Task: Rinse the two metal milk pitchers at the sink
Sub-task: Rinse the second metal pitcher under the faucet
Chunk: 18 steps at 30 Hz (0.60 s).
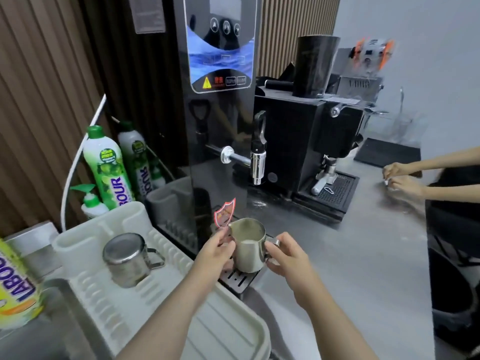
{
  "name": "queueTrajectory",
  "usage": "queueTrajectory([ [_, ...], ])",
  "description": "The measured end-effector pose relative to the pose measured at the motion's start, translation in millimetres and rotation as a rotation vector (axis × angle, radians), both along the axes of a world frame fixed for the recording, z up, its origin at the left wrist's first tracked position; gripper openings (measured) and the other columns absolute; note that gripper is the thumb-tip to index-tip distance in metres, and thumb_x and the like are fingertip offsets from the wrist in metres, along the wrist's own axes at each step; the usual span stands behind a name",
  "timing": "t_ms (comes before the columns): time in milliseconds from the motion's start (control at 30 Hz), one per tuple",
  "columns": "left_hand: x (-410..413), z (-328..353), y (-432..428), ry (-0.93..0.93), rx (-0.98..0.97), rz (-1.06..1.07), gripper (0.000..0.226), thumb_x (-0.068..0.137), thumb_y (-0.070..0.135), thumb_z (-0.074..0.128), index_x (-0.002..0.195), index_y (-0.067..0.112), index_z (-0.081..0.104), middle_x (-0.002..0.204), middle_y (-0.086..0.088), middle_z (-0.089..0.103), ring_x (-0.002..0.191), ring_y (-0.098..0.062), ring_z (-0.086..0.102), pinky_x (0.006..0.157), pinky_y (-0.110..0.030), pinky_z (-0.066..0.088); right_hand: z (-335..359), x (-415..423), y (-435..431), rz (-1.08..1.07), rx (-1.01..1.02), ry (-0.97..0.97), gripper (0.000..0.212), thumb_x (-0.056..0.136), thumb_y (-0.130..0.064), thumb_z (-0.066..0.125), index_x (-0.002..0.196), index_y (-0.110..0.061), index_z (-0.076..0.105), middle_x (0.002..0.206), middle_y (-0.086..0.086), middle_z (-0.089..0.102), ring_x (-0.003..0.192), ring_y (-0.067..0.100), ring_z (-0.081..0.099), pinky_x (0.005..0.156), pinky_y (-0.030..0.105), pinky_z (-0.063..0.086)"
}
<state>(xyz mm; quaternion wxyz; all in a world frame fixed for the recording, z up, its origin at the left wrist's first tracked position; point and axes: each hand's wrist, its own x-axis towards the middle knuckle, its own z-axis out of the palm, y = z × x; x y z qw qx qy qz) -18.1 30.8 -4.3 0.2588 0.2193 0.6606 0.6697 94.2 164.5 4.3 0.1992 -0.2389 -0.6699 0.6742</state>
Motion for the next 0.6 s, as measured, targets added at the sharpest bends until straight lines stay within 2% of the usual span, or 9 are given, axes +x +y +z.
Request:
queueTrajectory([
  [100, 16.4, -10.3, -50.8, 0.053, 0.007, 0.004, 0.027, 0.086, 0.026, 0.062, 0.112, 0.035, 0.062, 0.101, 0.015, 0.071, 0.099, -0.01, 0.062, 0.092, -0.027, 0.048, 2.5, 16.8, -24.6, 0.12, 0.037, -0.017, 0.03, 0.089, -0.021, 0.061, 0.077, -0.005, 0.039, 0.078, 0.005, 0.044, 0.078, 0.015, 0.047, 0.082, 0.035, 0.053],
  [167, 33.1, -13.4, -95.7, 0.052, 0.019, 0.085, 0.033, 0.074, 0.035, 0.065, 0.107, 0.032, 0.063, 0.101, 0.02, 0.073, 0.101, -0.006, 0.063, 0.09, -0.022, 0.048, 3.5, 22.2, -57.4, 0.239, 0.061, -0.046, 0.026, 0.09, -0.023, 0.061, 0.072, -0.013, 0.044, 0.081, 0.006, 0.049, 0.081, 0.015, 0.053, 0.083, 0.036, 0.057],
  [233, 50.1, -16.5, -144.5, 0.042, 0.033, 0.205, 0.052, 0.06, 0.046, 0.074, 0.106, 0.028, 0.062, 0.097, 0.021, 0.073, 0.095, -0.001, 0.064, 0.088, -0.022, 0.049, 2.7, 23.3, -96.9, 0.352, 0.093, -0.061, 0.027, 0.088, -0.03, 0.061, 0.067, -0.021, 0.046, 0.082, 0.011, 0.051, 0.081, 0.015, 0.054, 0.077, 0.031, 0.059],
  [300, 66.4, -24.3, -194.9, 0.002, 0.049, 0.347, 0.082, 0.038, 0.061, 0.083, 0.107, 0.025, 0.06, 0.089, 0.019, 0.075, 0.086, 0.005, 0.065, 0.086, -0.024, 0.049, 0.7, 23.0, -139.2, 0.464, 0.151, -0.074, 0.024, 0.083, -0.04, 0.059, 0.072, -0.022, 0.048, 0.087, 0.016, 0.06, 0.08, 0.015, 0.056, 0.08, 0.035, 0.058],
  [367, 86.1, -29.3, -244.7, 0.026, 0.05, 0.455, 0.093, 0.032, 0.071, 0.081, 0.108, 0.023, 0.058, 0.087, 0.02, 0.074, 0.082, 0.008, 0.064, 0.08, -0.017, 0.051, -1.8, 21.4, -183.5, 0.577, 0.143, -0.074, 0.029, 0.078, -0.046, 0.06, 0.077, -0.02, 0.048, 0.079, 0.006, 0.065, 0.074, 0.015, 0.053, 0.083, 0.045, 0.054],
  [400, 96.1, -31.1, -268.0, 0.044, 0.038, 0.506, 0.093, 0.033, 0.072, 0.08, 0.108, 0.022, 0.058, 0.09, 0.021, 0.074, 0.083, 0.007, 0.064, 0.08, -0.017, 0.051, -5.5, 19.5, -204.4, 0.621, 0.142, -0.077, 0.035, 0.075, -0.048, 0.062, 0.08, -0.017, 0.047, 0.073, 0.001, 0.063, 0.071, 0.015, 0.051, 0.078, 0.047, 0.051],
  [467, 117.7, -32.8, -311.1, 0.057, 0.011, 0.633, 0.078, 0.041, 0.059, 0.085, 0.107, 0.024, 0.06, 0.094, 0.025, 0.072, 0.087, 0.004, 0.065, 0.084, -0.026, 0.052, -12.7, 15.7, -246.6, 0.711, 0.164, -0.081, 0.041, 0.07, -0.051, 0.066, 0.079, -0.017, 0.046, 0.069, -0.001, 0.058, 0.068, 0.013, 0.048, 0.07, 0.039, 0.042],
  [533, 136.9, -39.4, -350.9, 0.042, 0.0, 0.76, 0.045, 0.062, 0.031, 0.082, 0.102, 0.028, 0.062, 0.09, 0.025, 0.072, 0.092, -0.005, 0.066, 0.084, -0.032, 0.05, -16.7, 13.1, -285.2, 0.813, 0.17, -0.087, 0.044, 0.062, -0.051, 0.071, 0.075, -0.019, 0.043, 0.068, -0.005, 0.054, 0.065, 0.008, 0.046, 0.068, 0.029, 0.04],
  [600, 150.1, -44.1, -384.5, 0.013, -0.02, 0.861, 0.038, 0.069, 0.02, 0.079, 0.101, 0.028, 0.061, 0.088, 0.024, 0.072, 0.095, -0.016, 0.065, 0.083, -0.031, 0.048, -18.2, 10.0, -320.2, 0.908, 0.204, -0.123, 0.053, 0.054, -0.046, 0.075, 0.079, -0.013, 0.042, 0.067, -0.009, 0.049, 0.062, 0.004, 0.042, 0.065, 0.02, 0.038],
])
